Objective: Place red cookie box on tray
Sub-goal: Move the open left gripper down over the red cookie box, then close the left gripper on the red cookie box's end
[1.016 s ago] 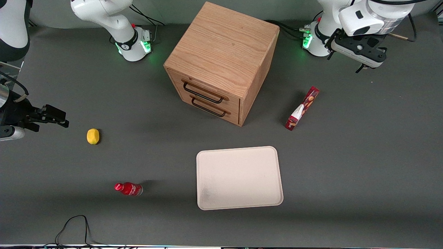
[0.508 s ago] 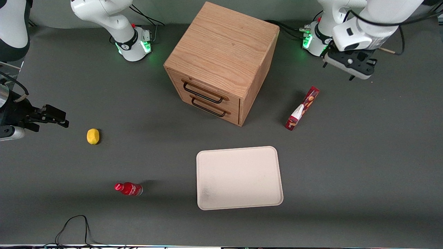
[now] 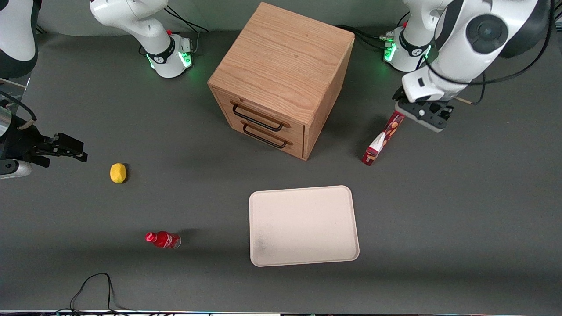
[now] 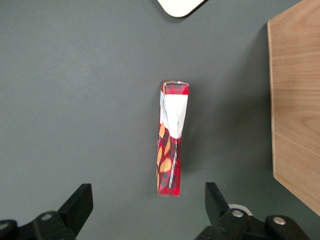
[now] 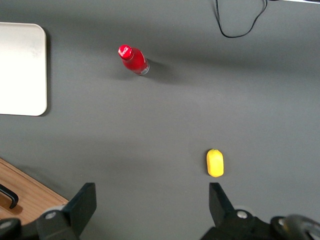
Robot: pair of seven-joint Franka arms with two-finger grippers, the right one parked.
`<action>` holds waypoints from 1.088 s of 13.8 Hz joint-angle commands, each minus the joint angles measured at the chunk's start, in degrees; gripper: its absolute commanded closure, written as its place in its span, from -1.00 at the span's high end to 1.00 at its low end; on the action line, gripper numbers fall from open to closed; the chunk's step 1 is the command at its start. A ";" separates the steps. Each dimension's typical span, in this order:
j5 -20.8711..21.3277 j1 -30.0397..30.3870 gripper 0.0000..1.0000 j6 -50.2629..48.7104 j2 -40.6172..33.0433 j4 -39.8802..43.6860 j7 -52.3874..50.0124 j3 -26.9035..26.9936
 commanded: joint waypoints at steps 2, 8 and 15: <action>-0.52 -0.83 1.00 7.27 3.00 -4.12 0.91 0.31; -0.52 -0.92 1.00 14.93 7.30 -8.00 0.91 0.22; -0.34 -1.80 1.00 24.94 9.51 -14.14 0.91 0.22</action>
